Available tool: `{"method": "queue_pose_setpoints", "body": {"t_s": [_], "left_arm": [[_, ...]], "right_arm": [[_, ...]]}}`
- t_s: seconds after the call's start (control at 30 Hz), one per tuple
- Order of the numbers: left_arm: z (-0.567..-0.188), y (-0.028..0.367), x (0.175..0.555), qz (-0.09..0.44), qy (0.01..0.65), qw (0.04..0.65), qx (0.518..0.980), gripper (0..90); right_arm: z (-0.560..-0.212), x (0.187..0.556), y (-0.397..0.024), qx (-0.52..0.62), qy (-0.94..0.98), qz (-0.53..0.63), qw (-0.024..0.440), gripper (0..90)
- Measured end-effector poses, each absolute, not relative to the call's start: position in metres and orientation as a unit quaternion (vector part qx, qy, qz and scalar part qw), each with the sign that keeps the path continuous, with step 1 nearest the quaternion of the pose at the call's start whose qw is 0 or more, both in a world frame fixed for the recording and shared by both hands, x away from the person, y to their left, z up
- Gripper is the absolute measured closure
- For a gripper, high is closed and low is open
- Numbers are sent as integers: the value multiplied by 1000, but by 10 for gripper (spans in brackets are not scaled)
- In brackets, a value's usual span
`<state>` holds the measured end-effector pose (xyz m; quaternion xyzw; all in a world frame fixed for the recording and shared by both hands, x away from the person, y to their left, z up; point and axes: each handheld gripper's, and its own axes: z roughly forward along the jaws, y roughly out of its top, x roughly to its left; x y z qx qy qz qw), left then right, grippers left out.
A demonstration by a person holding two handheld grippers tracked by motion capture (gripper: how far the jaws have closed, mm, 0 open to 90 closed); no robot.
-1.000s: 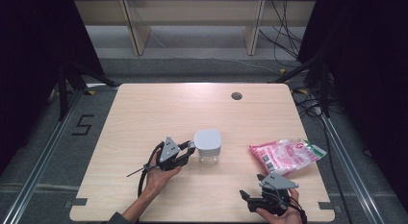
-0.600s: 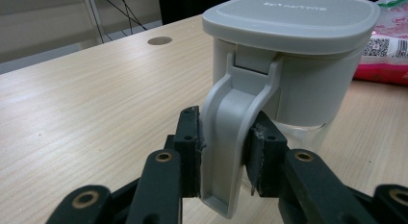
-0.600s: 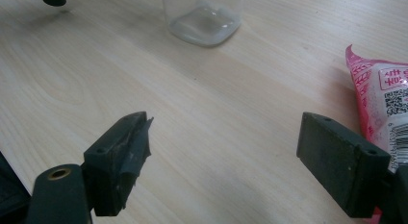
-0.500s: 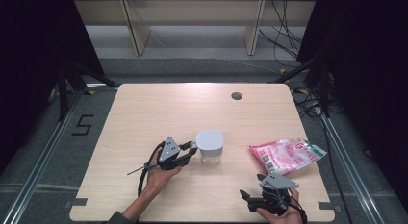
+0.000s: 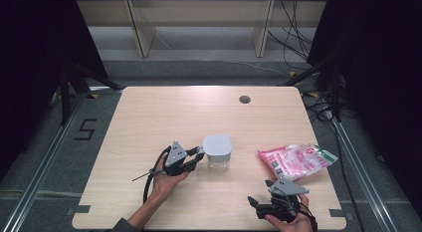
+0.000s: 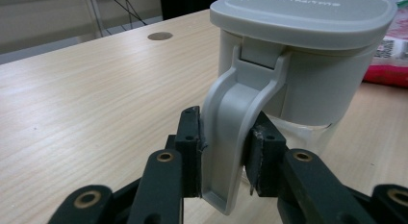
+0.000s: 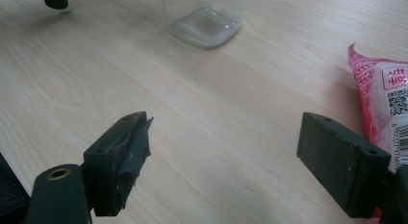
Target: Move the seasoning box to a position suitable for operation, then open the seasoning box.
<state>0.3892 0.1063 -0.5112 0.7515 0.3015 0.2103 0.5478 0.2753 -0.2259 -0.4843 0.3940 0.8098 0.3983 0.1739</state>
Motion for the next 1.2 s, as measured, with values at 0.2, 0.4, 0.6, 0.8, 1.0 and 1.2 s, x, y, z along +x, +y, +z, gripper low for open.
{"method": "queue_pose_setpoints", "body": {"t_s": [0.2,0.4,0.6,0.8,1.0,1.2], "left_arm": [[-512,105,384,204,304,554,748,698],[-512,107,386,185,322,556,744,640],[-509,116,382,161,327,555,748,494],[-503,122,374,160,324,552,751,393],[-491,126,367,146,323,551,755,402],[-482,129,363,162,305,554,757,563]], "right_arm": [[-484,275,-227,394,810,398,175,195],[-484,276,-228,388,814,401,164,195],[-484,275,-228,397,808,399,175,194],[-484,275,-227,399,807,399,174,194],[-484,277,-229,385,811,404,179,193],[-484,275,-229,394,807,401,181,191]]}}
